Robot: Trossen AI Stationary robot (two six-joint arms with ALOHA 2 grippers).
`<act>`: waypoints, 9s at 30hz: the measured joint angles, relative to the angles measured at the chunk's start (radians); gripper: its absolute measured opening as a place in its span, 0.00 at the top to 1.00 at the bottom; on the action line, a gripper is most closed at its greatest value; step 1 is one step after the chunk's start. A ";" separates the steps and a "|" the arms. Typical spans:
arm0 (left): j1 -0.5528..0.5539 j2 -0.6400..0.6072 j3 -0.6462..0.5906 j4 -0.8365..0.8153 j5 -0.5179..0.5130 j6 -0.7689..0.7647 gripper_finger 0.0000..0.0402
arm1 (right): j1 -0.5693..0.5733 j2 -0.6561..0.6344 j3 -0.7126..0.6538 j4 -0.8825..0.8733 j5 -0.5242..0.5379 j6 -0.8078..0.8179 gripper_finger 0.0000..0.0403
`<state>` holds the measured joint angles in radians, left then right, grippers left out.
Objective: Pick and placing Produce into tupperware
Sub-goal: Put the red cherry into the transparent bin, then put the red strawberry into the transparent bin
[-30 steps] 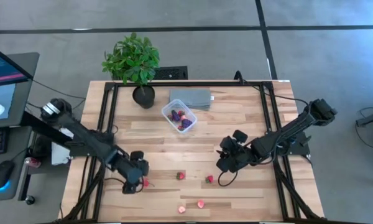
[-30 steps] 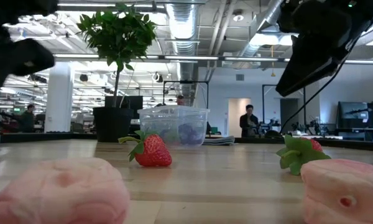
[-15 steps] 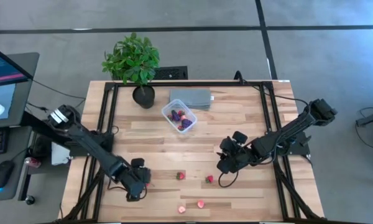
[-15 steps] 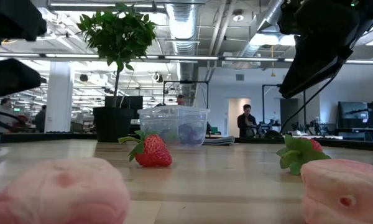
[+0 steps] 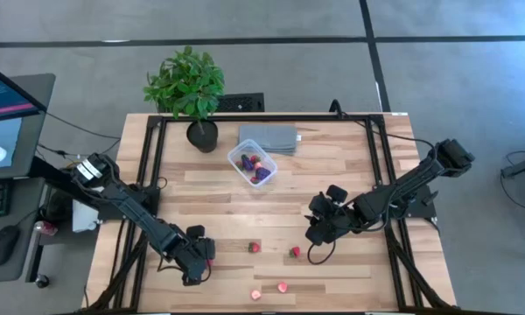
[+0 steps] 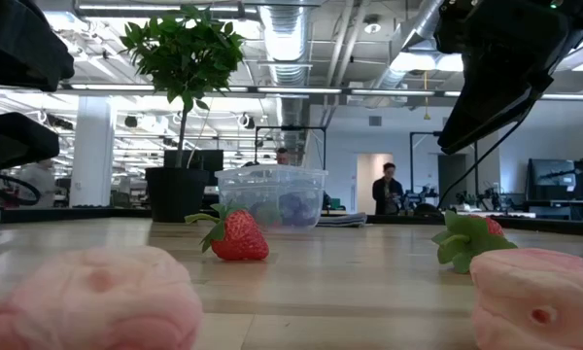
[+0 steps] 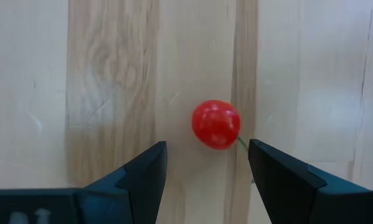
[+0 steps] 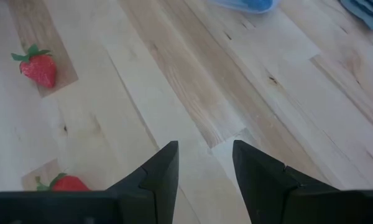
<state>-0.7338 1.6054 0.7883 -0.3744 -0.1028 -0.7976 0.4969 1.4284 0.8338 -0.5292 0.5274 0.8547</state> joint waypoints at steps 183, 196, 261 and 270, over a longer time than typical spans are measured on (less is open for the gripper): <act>1.017 0.049 0.489 0.022 -0.059 0.914 0.54 | 0.042 0.000 0.001 0.060 0.027 0.055 0.57; 0.916 -0.101 0.556 -0.101 -0.005 0.931 0.54 | 0.042 0.000 0.001 0.036 -0.003 0.098 0.57; 0.534 -0.375 0.239 -0.338 -0.172 0.506 0.54 | 0.069 0.261 0.037 0.309 -0.393 -0.427 0.35; 0.489 -0.374 0.239 -0.356 -0.212 0.447 0.54 | 0.031 0.261 0.037 0.306 -0.461 -0.559 0.35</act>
<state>-0.2447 1.2312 1.0275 -0.7300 -0.3149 -0.3508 0.5282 1.6897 0.8707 -0.2234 0.0659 0.2961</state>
